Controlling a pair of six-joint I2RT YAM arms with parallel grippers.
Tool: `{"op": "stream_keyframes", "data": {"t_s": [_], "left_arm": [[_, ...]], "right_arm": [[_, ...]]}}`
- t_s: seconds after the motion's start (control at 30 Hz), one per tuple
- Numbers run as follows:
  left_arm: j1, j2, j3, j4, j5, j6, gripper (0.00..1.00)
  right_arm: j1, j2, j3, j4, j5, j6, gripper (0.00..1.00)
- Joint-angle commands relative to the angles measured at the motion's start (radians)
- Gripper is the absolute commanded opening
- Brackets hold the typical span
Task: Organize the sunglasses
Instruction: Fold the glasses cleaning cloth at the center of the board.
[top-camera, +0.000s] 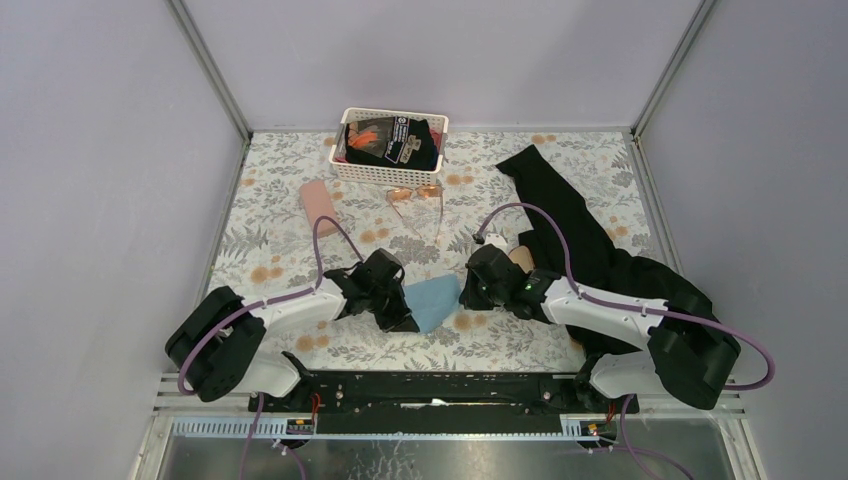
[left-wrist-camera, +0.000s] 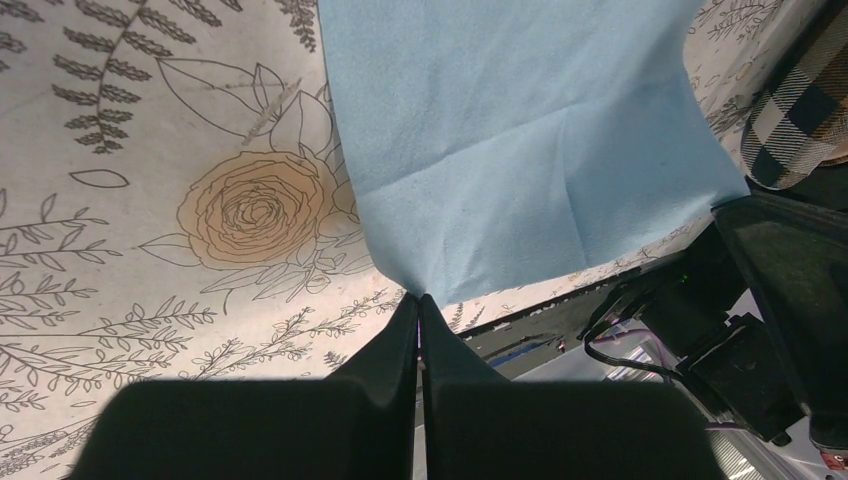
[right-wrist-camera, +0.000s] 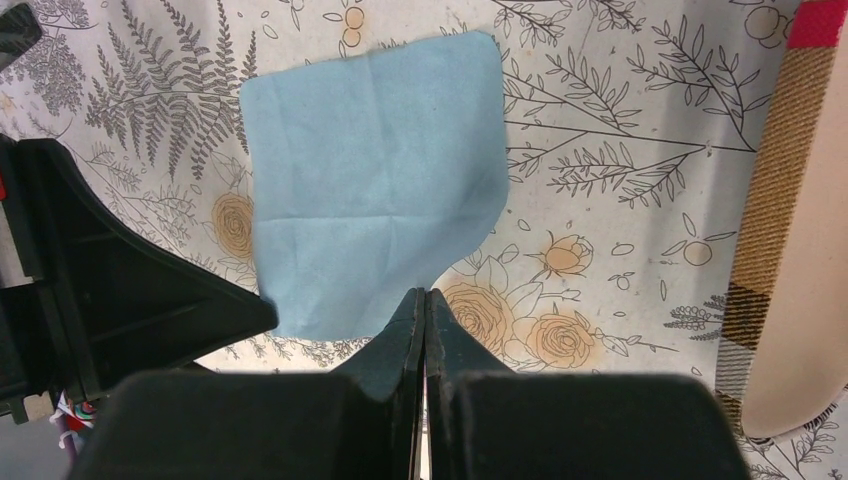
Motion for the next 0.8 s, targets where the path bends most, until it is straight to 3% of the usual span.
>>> {"op": "stream_keyframes", "data": {"t_s": [0.0, 0.3, 0.77], "left_arm": [[-0.006, -0.009, -0.001, 0.040, 0.013, -0.006, 0.00], [-0.006, 0.007, -0.011, 0.126, 0.067, -0.070, 0.00], [0.046, 0.028, 0.056, 0.004, 0.017, 0.002, 0.00]], "right_arm": [[-0.005, -0.025, 0.008, -0.015, 0.010, -0.005, 0.00], [-0.006, -0.003, 0.030, -0.012, 0.038, -0.009, 0.00], [-0.007, 0.061, 0.079, -0.014, 0.080, -0.037, 0.00]]}}
